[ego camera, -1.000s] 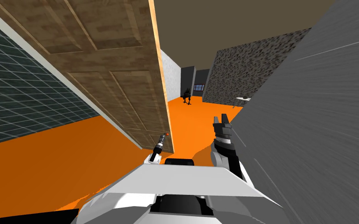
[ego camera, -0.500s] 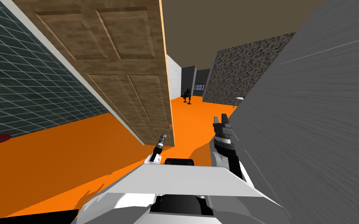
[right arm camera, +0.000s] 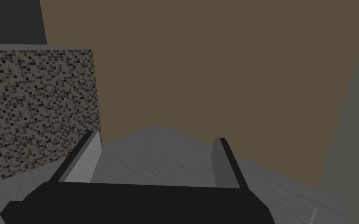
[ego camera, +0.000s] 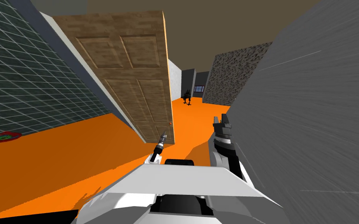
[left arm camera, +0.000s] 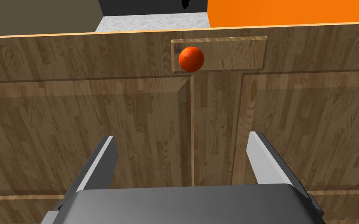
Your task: Push the door open
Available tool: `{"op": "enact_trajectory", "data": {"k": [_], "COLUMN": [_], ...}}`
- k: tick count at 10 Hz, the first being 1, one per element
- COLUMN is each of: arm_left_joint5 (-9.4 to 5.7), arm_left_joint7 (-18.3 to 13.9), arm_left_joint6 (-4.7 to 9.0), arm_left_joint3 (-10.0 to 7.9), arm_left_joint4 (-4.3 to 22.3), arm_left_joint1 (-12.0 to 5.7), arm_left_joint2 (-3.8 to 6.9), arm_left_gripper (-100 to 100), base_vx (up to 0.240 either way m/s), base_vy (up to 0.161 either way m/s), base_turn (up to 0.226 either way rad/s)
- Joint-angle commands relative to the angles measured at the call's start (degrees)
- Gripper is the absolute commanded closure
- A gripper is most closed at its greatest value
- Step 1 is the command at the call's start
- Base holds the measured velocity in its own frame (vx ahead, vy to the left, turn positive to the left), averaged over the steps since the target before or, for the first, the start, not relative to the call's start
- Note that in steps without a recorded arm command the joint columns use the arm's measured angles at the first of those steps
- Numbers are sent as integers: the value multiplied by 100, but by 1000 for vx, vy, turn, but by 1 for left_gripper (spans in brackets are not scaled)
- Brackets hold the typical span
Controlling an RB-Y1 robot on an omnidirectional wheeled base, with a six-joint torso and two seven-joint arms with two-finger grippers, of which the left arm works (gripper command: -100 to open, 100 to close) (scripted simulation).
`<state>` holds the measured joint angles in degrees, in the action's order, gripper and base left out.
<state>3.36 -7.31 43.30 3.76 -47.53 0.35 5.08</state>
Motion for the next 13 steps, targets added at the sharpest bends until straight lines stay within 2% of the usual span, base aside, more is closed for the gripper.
{"op": "enact_trajectory", "data": {"k": [1, 6, 11, 12, 13], "arm_left_joint5": [-6, -33, -64, -59, -59], "arm_left_joint7": [13, 67, 126, 119, 119], "arm_left_joint6": [17, 74, 137, 136, 136], "arm_left_joint3": [-14, -77, -148, -135, -135], "arm_left_joint4": [25, 101, 186, 181, 181], "arm_left_joint1": [-17, -56, -100, -85, -85], "arm_left_joint2": [2, -10, -77, -76, -76], "arm_left_gripper": [-100, -100, -100, -100, 100], "base_vx": [137, 176, 236, 85, -16], "base_vy": [-10, -13, -20, 2, -3], "base_turn": [-17, -23, -26, 5, -4]}}
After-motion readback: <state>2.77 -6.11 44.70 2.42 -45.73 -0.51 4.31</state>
